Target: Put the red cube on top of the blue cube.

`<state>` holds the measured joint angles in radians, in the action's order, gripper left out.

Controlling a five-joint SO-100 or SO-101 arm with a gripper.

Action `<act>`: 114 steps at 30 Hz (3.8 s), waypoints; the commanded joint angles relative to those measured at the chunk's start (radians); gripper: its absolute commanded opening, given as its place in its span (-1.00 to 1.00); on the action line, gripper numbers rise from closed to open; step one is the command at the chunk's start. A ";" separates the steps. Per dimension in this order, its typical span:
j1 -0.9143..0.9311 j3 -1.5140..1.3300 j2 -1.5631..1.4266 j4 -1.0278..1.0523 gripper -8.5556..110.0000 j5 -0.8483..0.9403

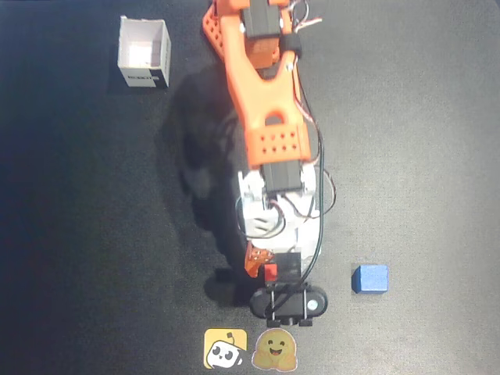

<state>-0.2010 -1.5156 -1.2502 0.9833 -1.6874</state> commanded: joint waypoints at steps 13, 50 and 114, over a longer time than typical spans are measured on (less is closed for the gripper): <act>-0.025 0.083 0.061 -0.086 -0.50 -0.037; -0.006 0.117 0.058 -0.029 -0.74 -0.058; -0.284 0.509 0.133 0.285 -0.74 -0.095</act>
<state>-0.4709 -1.0492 -1.0983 1.2609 -1.7012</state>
